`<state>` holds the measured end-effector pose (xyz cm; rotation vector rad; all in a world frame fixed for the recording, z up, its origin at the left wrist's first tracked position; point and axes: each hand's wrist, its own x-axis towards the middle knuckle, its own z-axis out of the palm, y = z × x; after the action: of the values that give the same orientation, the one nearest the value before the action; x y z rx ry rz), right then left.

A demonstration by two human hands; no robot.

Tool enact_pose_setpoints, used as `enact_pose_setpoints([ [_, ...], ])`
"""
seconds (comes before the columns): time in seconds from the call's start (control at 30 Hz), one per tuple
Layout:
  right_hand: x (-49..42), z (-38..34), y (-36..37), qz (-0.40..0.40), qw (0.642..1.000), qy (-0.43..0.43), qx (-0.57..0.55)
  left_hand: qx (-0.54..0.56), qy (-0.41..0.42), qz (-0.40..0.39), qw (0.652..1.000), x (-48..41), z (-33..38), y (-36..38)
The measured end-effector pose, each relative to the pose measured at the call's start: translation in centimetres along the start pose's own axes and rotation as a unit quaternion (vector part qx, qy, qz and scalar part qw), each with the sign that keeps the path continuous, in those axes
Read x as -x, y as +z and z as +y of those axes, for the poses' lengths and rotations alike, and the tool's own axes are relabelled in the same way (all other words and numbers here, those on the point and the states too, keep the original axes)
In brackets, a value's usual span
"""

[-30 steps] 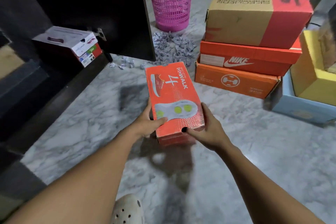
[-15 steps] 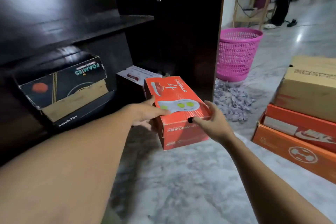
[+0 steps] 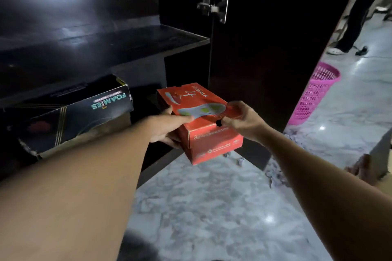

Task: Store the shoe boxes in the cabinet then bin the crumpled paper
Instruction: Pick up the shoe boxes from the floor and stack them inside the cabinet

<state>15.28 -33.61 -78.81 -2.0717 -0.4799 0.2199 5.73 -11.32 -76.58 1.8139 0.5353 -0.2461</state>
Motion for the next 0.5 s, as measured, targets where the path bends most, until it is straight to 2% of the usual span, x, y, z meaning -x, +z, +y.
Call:
enact_pose_setpoints([
  [0.23, -6.7, 3.1, 0.4, -0.074, 0.997, -0.004, -0.034, 0.048, -0.012, 0.046, 0.998, -5.8, -2.2, 1.6],
  [0.5, -12.0, 5.9, 3.8, 0.006, 0.997, 0.007, -0.08, 0.083, 0.003, 0.135, 0.987, -12.0, -3.2, 2.7],
])
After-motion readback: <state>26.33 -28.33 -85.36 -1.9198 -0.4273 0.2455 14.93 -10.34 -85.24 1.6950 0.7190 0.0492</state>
